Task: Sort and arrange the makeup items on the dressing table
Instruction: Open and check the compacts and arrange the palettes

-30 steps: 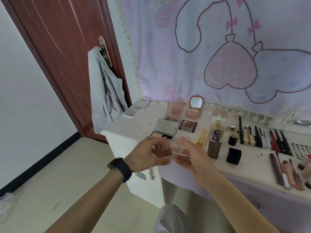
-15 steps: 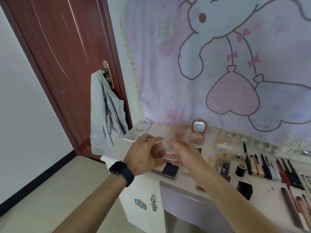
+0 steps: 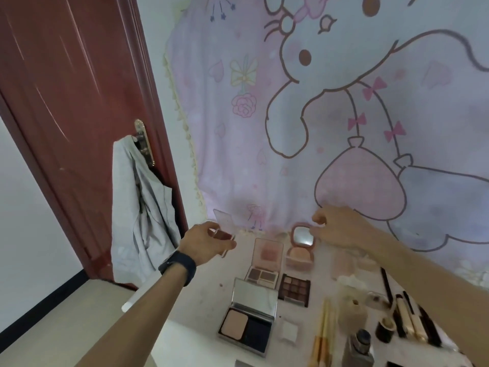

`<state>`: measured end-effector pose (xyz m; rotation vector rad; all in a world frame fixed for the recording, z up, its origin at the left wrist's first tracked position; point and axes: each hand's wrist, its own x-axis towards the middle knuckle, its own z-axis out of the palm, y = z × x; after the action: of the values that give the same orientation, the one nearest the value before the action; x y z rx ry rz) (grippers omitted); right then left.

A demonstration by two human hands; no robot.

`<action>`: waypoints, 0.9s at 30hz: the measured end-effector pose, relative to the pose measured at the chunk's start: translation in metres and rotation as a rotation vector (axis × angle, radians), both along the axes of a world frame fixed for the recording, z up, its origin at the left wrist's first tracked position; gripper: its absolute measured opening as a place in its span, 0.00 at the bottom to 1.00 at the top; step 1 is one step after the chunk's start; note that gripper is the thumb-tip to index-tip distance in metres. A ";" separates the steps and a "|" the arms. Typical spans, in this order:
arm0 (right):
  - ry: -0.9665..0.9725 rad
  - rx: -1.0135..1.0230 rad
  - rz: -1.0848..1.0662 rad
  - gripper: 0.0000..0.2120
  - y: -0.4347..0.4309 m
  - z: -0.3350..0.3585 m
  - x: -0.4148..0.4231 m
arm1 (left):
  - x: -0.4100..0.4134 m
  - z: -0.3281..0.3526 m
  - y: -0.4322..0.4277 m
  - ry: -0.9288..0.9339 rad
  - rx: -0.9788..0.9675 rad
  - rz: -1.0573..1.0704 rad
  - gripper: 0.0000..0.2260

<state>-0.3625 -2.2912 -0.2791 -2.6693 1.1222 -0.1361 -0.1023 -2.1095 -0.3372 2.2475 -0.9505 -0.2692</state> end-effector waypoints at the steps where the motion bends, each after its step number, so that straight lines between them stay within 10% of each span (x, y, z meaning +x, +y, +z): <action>1: 0.121 -0.031 0.013 0.14 -0.012 -0.005 0.002 | 0.009 -0.006 -0.011 0.020 0.050 0.019 0.34; 8: 0.518 0.061 0.053 0.30 -0.062 -0.064 0.024 | 0.037 -0.055 -0.082 0.024 0.249 0.070 0.20; 14: 0.570 0.093 0.053 0.35 -0.080 -0.104 0.030 | 0.047 -0.086 -0.110 -0.020 0.386 0.076 0.28; 27: 0.645 0.075 0.089 0.28 -0.084 -0.118 0.039 | 0.052 -0.104 -0.132 -0.097 0.410 0.086 0.27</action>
<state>-0.3231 -2.3748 -0.3970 -2.7536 1.1232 0.8173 -0.0506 -2.2420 -0.4416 2.6901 -0.9092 -0.3440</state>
